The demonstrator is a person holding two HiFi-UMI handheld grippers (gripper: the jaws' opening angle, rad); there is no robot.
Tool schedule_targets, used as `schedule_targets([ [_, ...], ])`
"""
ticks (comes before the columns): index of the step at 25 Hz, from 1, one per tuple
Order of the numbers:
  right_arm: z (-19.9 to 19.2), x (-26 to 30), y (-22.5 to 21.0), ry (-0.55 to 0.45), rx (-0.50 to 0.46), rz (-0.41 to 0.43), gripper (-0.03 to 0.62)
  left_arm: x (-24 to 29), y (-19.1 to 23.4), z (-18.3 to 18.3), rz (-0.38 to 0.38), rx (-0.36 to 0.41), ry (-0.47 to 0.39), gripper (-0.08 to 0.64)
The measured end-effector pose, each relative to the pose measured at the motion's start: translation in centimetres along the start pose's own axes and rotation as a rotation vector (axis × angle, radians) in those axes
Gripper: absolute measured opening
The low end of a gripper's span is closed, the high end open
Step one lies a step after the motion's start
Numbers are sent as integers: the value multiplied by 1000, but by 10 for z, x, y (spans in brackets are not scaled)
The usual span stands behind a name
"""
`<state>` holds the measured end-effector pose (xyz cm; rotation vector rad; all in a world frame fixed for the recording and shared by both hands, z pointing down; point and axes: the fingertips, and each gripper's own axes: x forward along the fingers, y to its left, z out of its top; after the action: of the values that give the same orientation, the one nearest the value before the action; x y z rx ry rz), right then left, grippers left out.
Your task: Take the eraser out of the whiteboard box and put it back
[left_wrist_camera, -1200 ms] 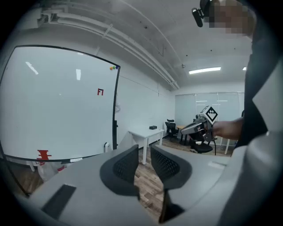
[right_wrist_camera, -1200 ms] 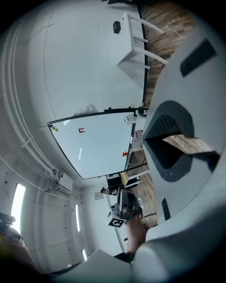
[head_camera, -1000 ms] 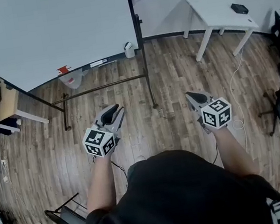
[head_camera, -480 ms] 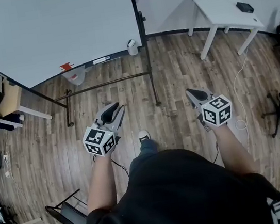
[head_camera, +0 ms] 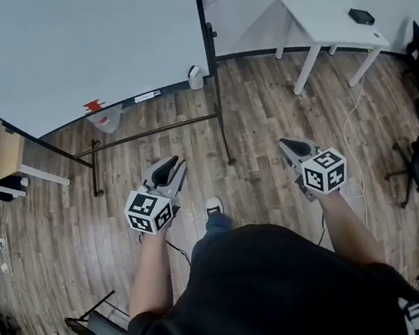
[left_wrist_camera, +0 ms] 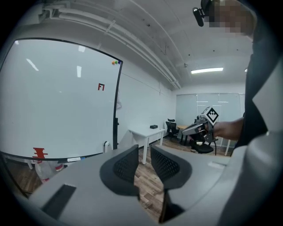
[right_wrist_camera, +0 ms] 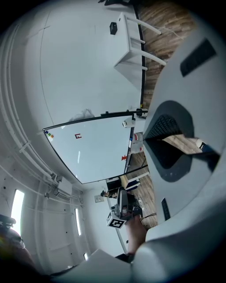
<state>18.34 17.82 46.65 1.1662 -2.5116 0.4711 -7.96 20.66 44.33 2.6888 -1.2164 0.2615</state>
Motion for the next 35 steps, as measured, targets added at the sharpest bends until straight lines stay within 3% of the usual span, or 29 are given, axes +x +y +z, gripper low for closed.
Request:
schedule_targets([
  [35, 35, 149, -41, 70, 64, 0, -3, 91, 140, -20, -58, -69, 90, 94],
])
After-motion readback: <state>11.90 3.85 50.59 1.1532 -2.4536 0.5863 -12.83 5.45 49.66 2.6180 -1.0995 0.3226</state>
